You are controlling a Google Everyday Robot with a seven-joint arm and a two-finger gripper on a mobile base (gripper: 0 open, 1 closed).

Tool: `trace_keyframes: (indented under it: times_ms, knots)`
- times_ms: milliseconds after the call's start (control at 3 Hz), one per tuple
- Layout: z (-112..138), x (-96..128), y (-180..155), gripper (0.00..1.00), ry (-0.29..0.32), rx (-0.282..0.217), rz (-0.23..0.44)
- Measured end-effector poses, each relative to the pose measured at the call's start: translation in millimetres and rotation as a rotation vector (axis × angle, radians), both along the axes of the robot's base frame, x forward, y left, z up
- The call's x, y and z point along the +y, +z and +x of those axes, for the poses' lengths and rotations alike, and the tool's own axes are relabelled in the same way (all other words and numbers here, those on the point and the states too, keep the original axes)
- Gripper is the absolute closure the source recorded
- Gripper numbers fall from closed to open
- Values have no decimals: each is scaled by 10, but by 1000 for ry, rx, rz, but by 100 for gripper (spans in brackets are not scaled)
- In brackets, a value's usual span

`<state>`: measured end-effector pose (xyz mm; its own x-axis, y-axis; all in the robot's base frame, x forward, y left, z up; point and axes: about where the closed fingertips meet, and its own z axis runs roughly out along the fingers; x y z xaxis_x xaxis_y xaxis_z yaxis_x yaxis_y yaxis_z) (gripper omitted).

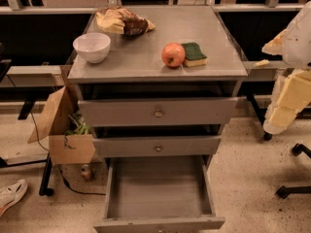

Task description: Place sponge into bottom drawer

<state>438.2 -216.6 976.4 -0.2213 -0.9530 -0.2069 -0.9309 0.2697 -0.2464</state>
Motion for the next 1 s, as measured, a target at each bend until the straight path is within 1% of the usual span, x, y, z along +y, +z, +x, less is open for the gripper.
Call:
trace_keyframes:
  times_ms: [333, 667, 1000]
  knots:
    - [3, 2, 5, 0, -1, -2, 1]
    - [107, 58, 29, 0, -25, -23, 26]
    - [397, 237, -16, 0, -82, -41, 77]
